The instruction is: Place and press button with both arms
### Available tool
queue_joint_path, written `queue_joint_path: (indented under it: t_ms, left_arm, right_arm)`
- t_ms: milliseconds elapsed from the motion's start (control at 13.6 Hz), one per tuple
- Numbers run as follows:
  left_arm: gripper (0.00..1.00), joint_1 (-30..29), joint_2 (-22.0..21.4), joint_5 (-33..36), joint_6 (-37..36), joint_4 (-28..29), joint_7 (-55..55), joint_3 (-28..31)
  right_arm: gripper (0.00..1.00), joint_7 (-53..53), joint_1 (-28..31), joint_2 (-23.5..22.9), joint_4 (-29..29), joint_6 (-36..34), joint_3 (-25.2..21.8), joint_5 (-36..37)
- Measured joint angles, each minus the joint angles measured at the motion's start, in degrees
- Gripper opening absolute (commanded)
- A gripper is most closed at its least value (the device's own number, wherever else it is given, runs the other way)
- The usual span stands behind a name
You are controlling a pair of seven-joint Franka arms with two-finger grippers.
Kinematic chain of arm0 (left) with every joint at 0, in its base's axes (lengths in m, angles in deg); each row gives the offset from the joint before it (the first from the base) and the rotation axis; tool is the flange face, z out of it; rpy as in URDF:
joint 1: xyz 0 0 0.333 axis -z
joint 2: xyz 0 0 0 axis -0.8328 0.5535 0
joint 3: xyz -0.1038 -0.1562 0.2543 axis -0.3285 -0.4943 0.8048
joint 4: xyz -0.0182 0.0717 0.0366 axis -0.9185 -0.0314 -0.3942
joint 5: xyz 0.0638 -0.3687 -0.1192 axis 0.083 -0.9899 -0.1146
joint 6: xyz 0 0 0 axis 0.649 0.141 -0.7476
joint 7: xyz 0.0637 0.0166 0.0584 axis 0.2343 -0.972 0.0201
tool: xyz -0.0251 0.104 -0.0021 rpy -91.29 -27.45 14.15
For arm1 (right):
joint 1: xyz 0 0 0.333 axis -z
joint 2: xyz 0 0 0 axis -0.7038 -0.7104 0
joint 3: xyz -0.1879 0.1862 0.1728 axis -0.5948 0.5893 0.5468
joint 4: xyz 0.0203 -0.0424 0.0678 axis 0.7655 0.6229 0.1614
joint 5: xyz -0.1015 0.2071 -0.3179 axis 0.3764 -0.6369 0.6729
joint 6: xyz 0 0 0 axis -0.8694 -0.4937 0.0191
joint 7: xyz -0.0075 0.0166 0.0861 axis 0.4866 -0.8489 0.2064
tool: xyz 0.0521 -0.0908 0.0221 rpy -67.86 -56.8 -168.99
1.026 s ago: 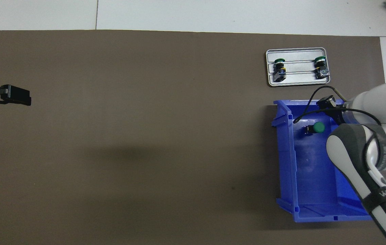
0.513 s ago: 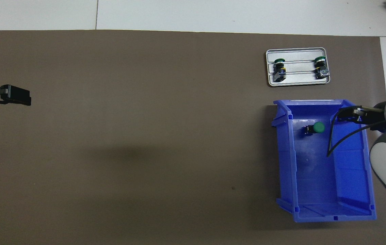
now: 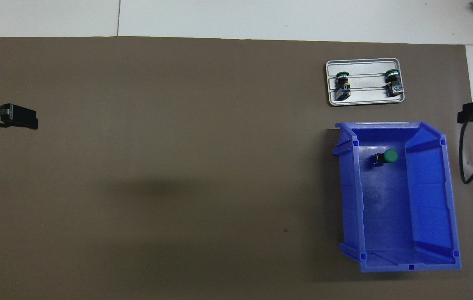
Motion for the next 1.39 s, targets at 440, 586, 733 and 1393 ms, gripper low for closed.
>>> queue_joint_path:
  t_ms: [440,586,733,1393]
  left_arm:
    - [1.0,0.0,0.0,0.0,0.0,0.0,0.0,0.0]
    - [1.0,0.0,-0.01,0.0,0.0,0.0,0.0,0.0]
    - [1.0,0.0,-0.02,0.0,0.0,0.0,0.0,0.0]
    - [1.0,0.0,-0.02,0.0,0.0,0.0,0.0,0.0]
  right_arm:
    - [1.0,-1.45,-0.59,-0.92,-3.0,-6.86,1.0,-1.37]
    - [1.0,-1.45,-0.59,-0.9,-2.84,-7.32,1.02,-1.4]
    - [1.0,-1.45,-0.59,-0.88,-2.82,-7.31,1.02,-1.4]
    - [1.0,-1.16,-0.05,0.06,-2.87,-8.15,2.89,-1.4]
